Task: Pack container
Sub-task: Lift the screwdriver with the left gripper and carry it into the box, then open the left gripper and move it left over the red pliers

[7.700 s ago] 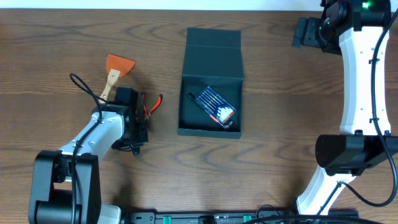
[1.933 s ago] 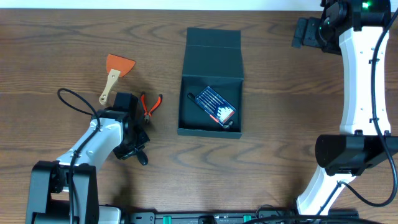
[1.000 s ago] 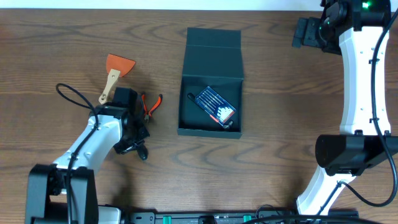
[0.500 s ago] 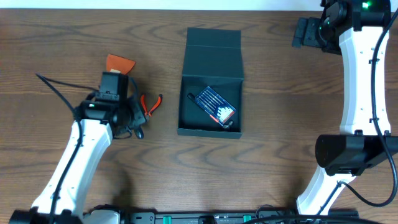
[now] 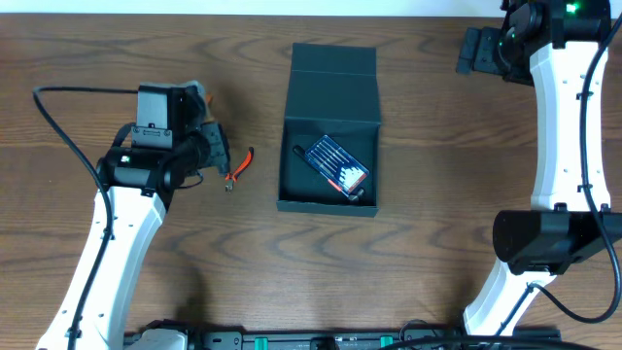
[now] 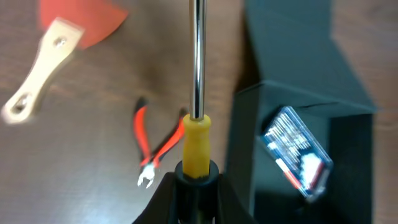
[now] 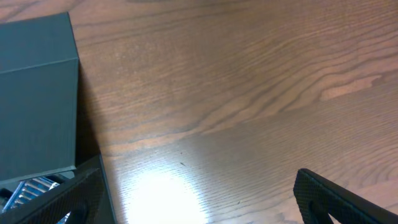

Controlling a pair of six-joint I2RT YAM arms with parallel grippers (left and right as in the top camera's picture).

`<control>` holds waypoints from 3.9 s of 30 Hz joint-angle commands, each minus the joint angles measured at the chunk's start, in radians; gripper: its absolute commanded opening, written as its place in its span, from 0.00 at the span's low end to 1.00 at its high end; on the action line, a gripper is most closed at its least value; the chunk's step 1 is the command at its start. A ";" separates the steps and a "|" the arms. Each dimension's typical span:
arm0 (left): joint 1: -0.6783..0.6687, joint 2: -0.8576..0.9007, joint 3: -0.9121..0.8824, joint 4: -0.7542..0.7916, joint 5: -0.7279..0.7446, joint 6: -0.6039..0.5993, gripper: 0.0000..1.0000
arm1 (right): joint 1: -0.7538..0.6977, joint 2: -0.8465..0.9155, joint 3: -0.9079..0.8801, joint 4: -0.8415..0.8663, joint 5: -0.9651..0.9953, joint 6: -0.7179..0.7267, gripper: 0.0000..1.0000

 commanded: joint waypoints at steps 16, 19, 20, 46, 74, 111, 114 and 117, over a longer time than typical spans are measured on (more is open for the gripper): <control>-0.193 0.005 0.023 0.183 0.215 0.244 0.06 | 0.002 0.000 0.019 0.000 0.000 0.019 0.99; -0.234 0.026 0.023 0.204 0.215 0.244 0.06 | 0.003 0.000 0.019 0.000 0.000 0.019 0.99; -0.246 0.035 0.023 0.207 0.215 0.244 0.06 | 0.002 0.000 0.019 0.000 0.000 0.019 0.99; -0.386 0.354 0.022 0.225 0.126 0.307 0.06 | 0.002 0.000 0.019 0.000 0.000 0.019 0.99; -0.386 0.432 0.022 0.195 -0.042 0.131 0.26 | 0.001 0.000 0.019 0.000 0.000 0.019 0.99; -0.032 0.273 0.280 -0.202 -0.161 0.093 0.51 | 0.002 0.000 0.019 0.000 0.000 0.019 0.99; -0.015 0.290 0.274 -0.233 -0.161 0.186 0.56 | 0.002 0.000 0.019 0.000 0.000 0.019 0.99; -0.016 0.311 0.255 -0.230 -0.160 0.261 0.69 | 0.002 0.000 0.019 0.000 0.000 0.019 0.99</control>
